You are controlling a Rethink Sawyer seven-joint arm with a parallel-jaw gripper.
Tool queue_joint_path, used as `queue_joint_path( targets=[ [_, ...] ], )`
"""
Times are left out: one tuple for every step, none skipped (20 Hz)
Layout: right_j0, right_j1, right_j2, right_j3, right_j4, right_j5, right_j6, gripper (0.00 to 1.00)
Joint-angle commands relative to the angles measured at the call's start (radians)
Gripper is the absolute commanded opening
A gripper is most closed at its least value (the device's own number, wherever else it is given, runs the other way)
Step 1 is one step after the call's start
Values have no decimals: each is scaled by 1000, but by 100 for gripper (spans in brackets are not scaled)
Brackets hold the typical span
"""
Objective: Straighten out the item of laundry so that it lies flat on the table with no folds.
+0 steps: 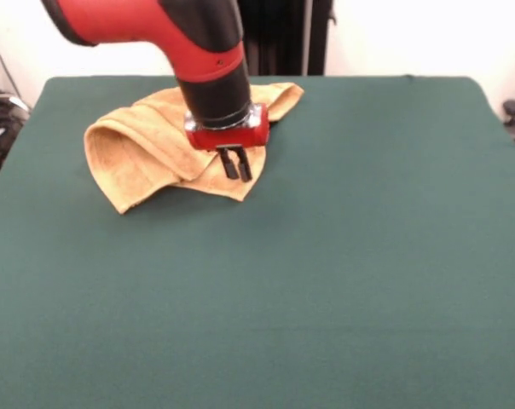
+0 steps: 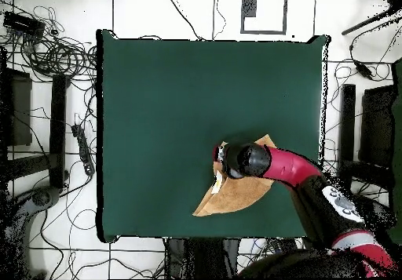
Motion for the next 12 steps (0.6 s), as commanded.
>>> queue_joint_path(
  targets=[
    [-4, 172, -145, 244, -233, -337, 105, 100],
    [-9, 158, -141, 258, -234, -333, 100, 100],
    [-14, 146, -137, 273, -233, -324, 94, 100],
    [-30, 135, -127, 292, -230, -326, 88, 100],
    [-34, 117, -124, 309, -237, -319, 76, 100],
    [-37, 101, -122, 326, -237, -317, 75, 100],
    [-37, 85, -121, 342, -236, -318, 75, 100],
    [-27, 69, -129, 357, -241, -334, 80, 100],
    [-23, 54, -130, 373, -235, -340, 89, 100],
    [-18, 39, -128, 385, -230, -325, 85, 100],
    [-26, 19, -117, 407, -219, -315, 84, 100],
    [-34, -1, -106, 430, -209, -304, 82, 100]
  ],
)
